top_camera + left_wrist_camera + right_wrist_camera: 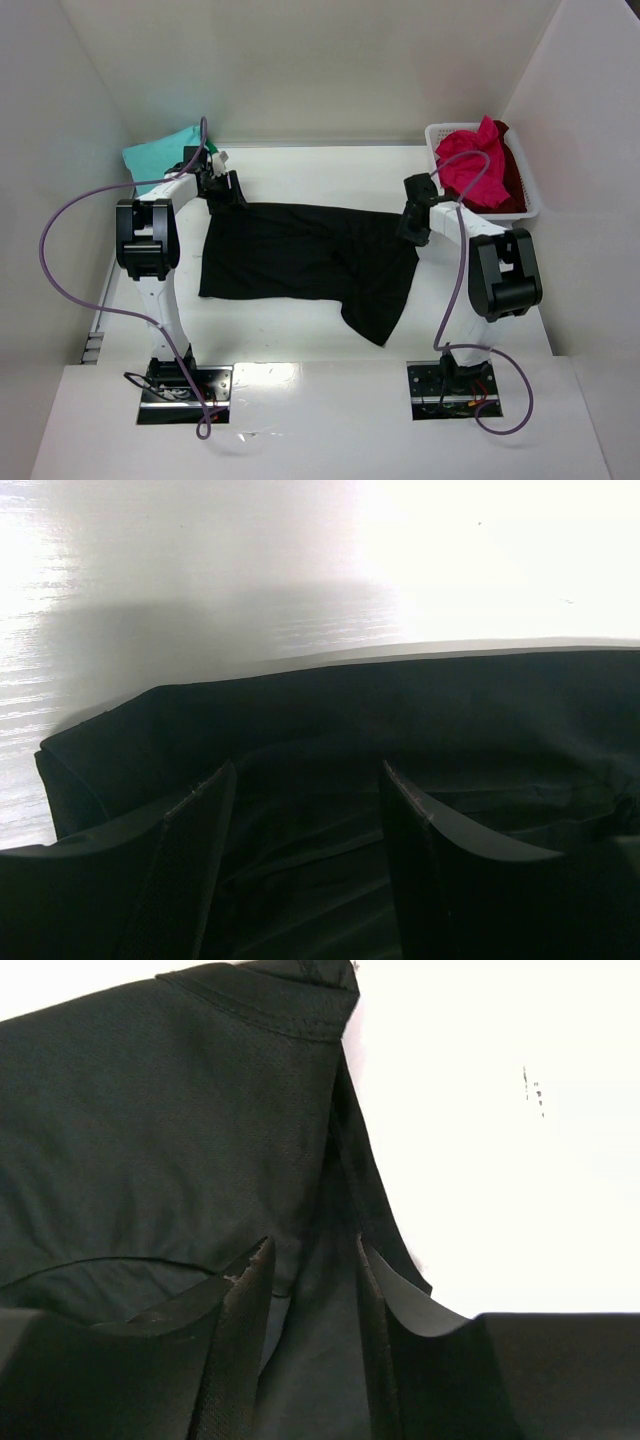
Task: Fold and stack the t-shirts
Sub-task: Fold the flattened tshirt in 1/3 of the way
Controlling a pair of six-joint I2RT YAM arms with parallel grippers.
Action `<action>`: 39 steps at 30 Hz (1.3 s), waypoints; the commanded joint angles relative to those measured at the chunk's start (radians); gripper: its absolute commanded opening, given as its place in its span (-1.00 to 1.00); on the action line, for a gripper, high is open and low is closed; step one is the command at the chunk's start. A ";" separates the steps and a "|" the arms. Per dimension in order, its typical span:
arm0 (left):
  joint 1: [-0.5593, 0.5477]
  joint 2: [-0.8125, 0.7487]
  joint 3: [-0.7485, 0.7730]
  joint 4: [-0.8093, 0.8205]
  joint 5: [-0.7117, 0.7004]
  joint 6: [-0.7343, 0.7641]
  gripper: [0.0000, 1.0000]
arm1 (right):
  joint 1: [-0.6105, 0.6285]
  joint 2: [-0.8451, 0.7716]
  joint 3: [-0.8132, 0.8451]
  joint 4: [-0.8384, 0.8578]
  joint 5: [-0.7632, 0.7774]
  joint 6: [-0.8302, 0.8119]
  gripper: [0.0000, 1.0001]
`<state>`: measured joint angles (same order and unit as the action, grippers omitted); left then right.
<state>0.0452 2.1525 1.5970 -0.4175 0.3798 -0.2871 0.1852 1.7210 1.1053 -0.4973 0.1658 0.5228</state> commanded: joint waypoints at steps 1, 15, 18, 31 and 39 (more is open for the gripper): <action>0.007 0.000 -0.002 -0.009 0.022 0.023 0.35 | -0.001 0.014 -0.021 0.072 0.018 0.000 -0.12; 0.007 0.009 -0.020 -0.009 0.013 0.023 0.35 | -0.001 0.097 0.022 0.128 -0.014 0.009 -0.14; 0.007 0.009 -0.020 -0.009 0.013 0.023 0.35 | -0.001 0.097 0.022 0.138 -0.014 0.009 -0.14; 0.007 0.018 -0.020 -0.009 0.013 0.023 0.35 | -0.001 0.118 0.044 0.117 -0.005 0.009 -0.65; 0.007 0.027 -0.020 -0.018 0.013 0.023 0.35 | -0.001 0.100 0.065 0.082 0.044 -0.010 -0.32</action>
<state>0.0456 2.1544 1.5967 -0.4179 0.3798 -0.2871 0.1852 1.8240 1.1225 -0.4042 0.1631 0.5278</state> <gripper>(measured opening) 0.674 0.277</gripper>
